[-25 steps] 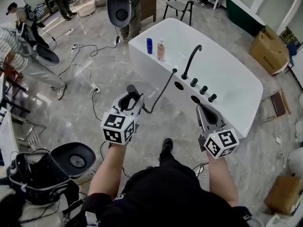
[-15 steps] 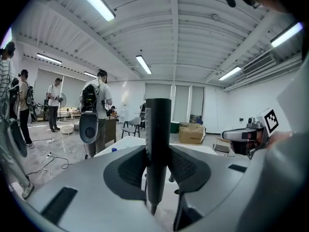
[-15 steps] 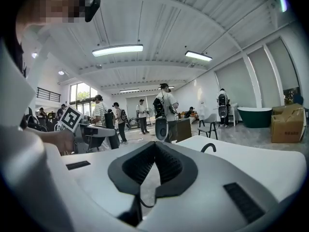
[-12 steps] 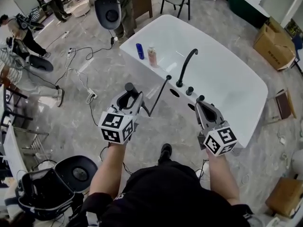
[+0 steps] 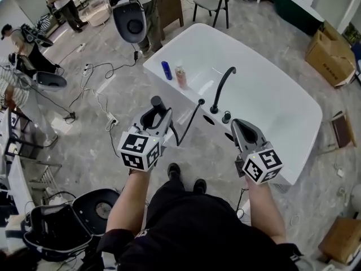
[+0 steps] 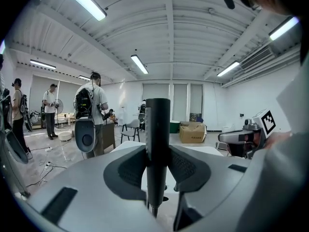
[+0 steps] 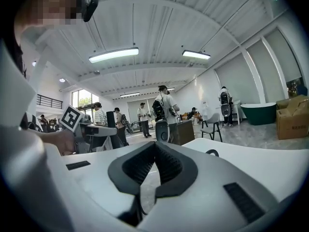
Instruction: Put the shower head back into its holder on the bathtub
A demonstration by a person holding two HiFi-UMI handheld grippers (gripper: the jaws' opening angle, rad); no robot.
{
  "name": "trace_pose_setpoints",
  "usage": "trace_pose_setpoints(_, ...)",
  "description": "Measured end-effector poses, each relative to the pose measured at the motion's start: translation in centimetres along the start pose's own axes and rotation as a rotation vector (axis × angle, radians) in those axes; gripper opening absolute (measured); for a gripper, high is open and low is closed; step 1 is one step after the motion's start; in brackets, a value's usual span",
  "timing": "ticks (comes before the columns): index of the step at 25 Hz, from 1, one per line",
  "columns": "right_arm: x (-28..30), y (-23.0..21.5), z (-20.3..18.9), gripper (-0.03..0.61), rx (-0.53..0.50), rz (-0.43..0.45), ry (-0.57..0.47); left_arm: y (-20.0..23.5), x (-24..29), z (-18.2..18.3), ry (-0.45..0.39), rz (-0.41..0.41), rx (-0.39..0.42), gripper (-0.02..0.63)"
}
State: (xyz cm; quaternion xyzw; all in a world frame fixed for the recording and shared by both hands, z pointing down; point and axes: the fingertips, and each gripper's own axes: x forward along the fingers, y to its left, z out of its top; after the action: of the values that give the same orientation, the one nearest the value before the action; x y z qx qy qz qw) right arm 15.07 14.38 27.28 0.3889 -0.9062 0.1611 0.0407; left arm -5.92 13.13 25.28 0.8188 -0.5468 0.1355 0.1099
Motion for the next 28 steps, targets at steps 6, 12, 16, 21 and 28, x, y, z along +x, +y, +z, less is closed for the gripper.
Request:
trace_pose_setpoints(6,3.1,-1.9,1.1,0.014,-0.017,-0.050,0.004,2.8,4.3,1.4,-0.030,-0.049,-0.001,0.143)
trace_pose_setpoints(12,10.5,-3.5,3.0,0.014,-0.024,-0.121,0.019,8.3,9.9,4.2,-0.066,-0.139,0.021,0.143)
trace_pose_setpoints(16,16.5,-3.2,3.2,0.014,-0.024,-0.132,0.042,12.4,13.5,4.6,-0.068,-0.195,0.049,0.143)
trace_pose_setpoints(21,18.2,-3.3,2.2,0.014,-0.010,-0.154,0.057,13.2,15.3,3.4,-0.050,-0.231,0.064,0.143)
trace_pose_setpoints(28,25.1,-4.4,-0.1,0.014,0.033,-0.182,0.139,19.1,20.2,1.7,0.006,-0.260,0.039,0.144)
